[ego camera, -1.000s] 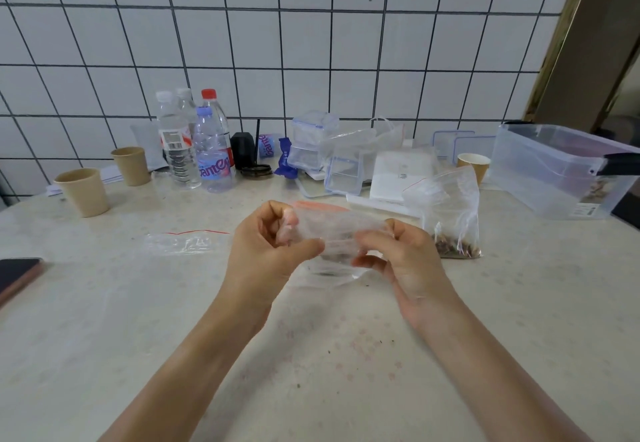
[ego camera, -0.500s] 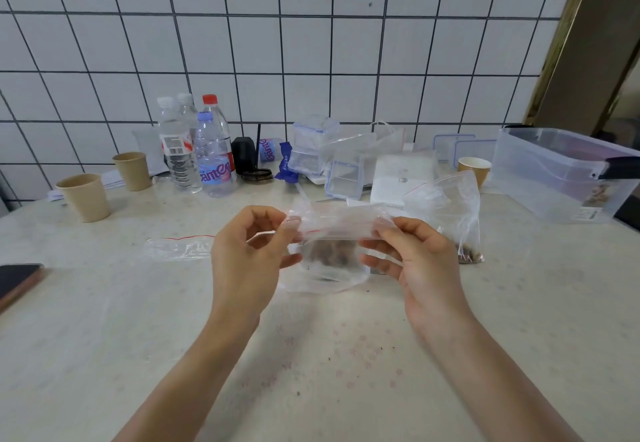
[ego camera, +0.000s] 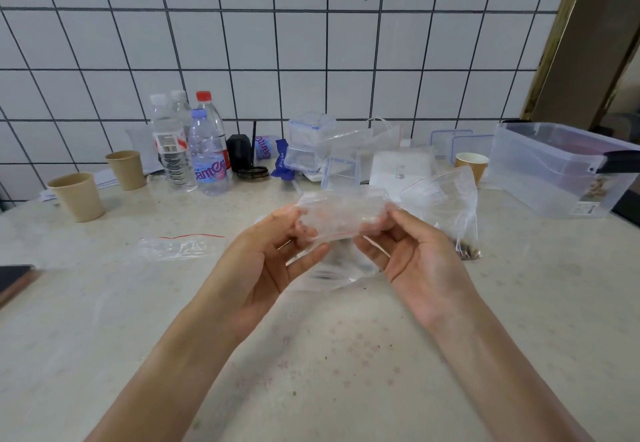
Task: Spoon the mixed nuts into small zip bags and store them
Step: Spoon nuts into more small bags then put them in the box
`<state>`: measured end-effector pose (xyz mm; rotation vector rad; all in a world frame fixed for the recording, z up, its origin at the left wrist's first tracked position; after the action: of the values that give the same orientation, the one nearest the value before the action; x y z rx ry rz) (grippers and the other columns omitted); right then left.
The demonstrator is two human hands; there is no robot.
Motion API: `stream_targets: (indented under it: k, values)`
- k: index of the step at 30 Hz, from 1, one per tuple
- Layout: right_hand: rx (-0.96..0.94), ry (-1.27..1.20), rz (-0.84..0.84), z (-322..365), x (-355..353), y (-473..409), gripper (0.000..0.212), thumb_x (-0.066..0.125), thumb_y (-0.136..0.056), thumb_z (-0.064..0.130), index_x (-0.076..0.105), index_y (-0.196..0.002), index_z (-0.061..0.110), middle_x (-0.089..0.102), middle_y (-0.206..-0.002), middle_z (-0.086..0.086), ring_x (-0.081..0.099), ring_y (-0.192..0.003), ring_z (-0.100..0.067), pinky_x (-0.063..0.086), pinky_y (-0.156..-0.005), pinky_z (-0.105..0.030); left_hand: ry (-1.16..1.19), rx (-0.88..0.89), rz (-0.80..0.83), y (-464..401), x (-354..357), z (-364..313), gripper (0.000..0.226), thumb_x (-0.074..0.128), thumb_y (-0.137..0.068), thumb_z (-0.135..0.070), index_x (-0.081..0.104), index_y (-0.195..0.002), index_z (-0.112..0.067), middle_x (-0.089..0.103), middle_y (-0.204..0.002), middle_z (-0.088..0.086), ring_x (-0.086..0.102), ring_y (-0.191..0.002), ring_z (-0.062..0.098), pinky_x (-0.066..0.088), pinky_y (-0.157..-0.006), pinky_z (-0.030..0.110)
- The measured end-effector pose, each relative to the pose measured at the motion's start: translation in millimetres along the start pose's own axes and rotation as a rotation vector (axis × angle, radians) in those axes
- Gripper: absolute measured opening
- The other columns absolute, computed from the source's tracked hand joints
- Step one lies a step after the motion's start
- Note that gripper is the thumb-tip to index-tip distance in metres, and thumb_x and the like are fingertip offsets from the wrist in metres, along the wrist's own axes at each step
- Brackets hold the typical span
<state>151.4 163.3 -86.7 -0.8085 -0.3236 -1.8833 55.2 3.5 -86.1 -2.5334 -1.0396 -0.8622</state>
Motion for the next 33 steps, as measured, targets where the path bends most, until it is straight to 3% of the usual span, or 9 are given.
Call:
stream_targets:
  k: [7,10,13,17,19,22,26,29,33]
  values:
    - [0.054,0.017,0.058,-3.3,11.6,4.0,0.039,0.052,-0.094,0.016,0.068,-0.059,0.016,0.067,-0.069,-0.001,0.067,-0.069,-0.016,0.056,-0.072,-0.035,0.048,-0.093,0.103,3.5,7.8,1.1,0.026,0.06,-0.088,-0.02,0.075,-0.069,-0.015,0.064,-0.075,-0.003,0.064,-0.07,0.013,0.056,-0.075,0.032]
    - [0.031,-0.015,0.085,0.0,11.6,4.3,0.015,0.06,-0.084,0.015,0.067,-0.072,0.01,0.07,-0.089,-0.012,0.067,-0.087,-0.027,0.057,-0.076,-0.038,0.178,-0.139,0.16,5.9,8.4,0.6,0.019,0.061,-0.083,-0.02,0.074,-0.075,-0.009,0.071,-0.098,0.007,0.069,-0.089,0.02,0.057,-0.085,0.037]
    - [-0.026,0.138,0.21,3.0,12.2,5.6,0.009,0.068,-0.081,0.015,0.072,-0.083,0.007,0.072,-0.099,-0.012,0.066,-0.097,-0.026,0.056,-0.085,-0.038,-0.025,-0.011,0.212,9.8,10.0,-4.5,0.011,0.071,-0.077,-0.018,0.077,-0.081,-0.01,0.072,-0.11,0.014,0.07,-0.102,0.026,0.057,-0.095,0.043]
    - [-0.057,0.414,0.096,-4.7,5.5,2.5,0.032,0.08,-0.072,0.008,0.062,-0.091,-0.011,0.074,-0.094,-0.011,0.069,-0.087,-0.02,0.055,-0.086,-0.034,-0.368,0.284,-0.03,9.1,-1.0,-13.3,0.019,0.081,-0.069,-0.003,0.066,-0.081,-0.003,0.076,-0.095,0.014,0.075,-0.096,0.03,0.062,-0.086,0.035]
    - [-0.098,0.449,-0.049,-7.0,1.7,1.3,0.008,0.079,-0.077,0.004,0.071,-0.078,0.001,0.074,-0.08,-0.008,0.067,-0.076,-0.02,0.056,-0.082,-0.035,-0.462,0.374,-0.161,8.9,-4.3,-13.1,0.025,0.078,-0.078,0.003,0.055,-0.076,-0.005,0.072,-0.081,0.011,0.077,-0.085,0.03,0.064,-0.081,0.037]
    - [-0.148,0.493,-0.198,-8.5,-1.6,2.6,0.031,0.074,-0.086,0.007,0.072,-0.059,0.022,0.067,-0.064,-0.004,0.063,-0.061,-0.019,0.056,-0.079,-0.043,-0.614,0.468,-0.303,11.3,-3.0,-11.8,0.029,0.073,-0.089,-0.001,0.052,-0.071,-0.008,0.067,-0.068,0.002,0.077,-0.075,0.021,0.065,-0.07,0.036]
    - [-0.182,0.439,-0.291,-7.7,-6.9,5.0,0.016,0.068,-0.092,0.006,0.069,-0.081,0.018,0.054,-0.056,-0.004,0.058,-0.051,-0.022,0.057,-0.057,-0.036,-0.624,0.543,-0.383,14.8,-9.3,-17.5,0.018,0.074,-0.093,-0.011,0.058,-0.089,-0.006,0.068,-0.084,0.001,0.074,-0.083,0.015,0.065,-0.063,0.037]
    - [-0.158,0.38,-0.328,-3.8,-14.3,4.3,0.007,0.067,-0.092,0.003,0.067,-0.096,0.009,0.068,-0.066,-0.01,0.069,-0.061,-0.027,0.058,-0.055,-0.035,-0.744,0.605,-0.428,17.8,-12.7,-26.7,0.023,0.081,-0.089,-0.02,0.058,-0.09,-0.017,0.06,-0.085,-0.013,0.067,-0.08,0.007,0.064,-0.059,0.036]
    - [-0.075,0.28,-0.315,-7.0,-20.9,2.2,0.011,0.07,-0.091,0.001,0.072,-0.102,0.004,0.078,-0.091,-0.02,0.077,-0.079,-0.03,0.061,-0.062,-0.033,-0.806,0.556,-0.435,15.2,-12.5,-24.4,0.021,0.083,-0.085,-0.011,0.064,-0.079,-0.014,0.068,-0.078,-0.004,0.07,-0.073,0.015,0.063,-0.056,0.03]
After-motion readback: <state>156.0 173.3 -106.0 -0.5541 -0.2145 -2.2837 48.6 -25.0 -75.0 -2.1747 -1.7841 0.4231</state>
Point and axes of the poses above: each hand's wrist, its own y-axis away from the middle knuckle, its own x-axis out of the palm, z = x × y, the point moved 6 cm from there along -y, towards the middle knuckle
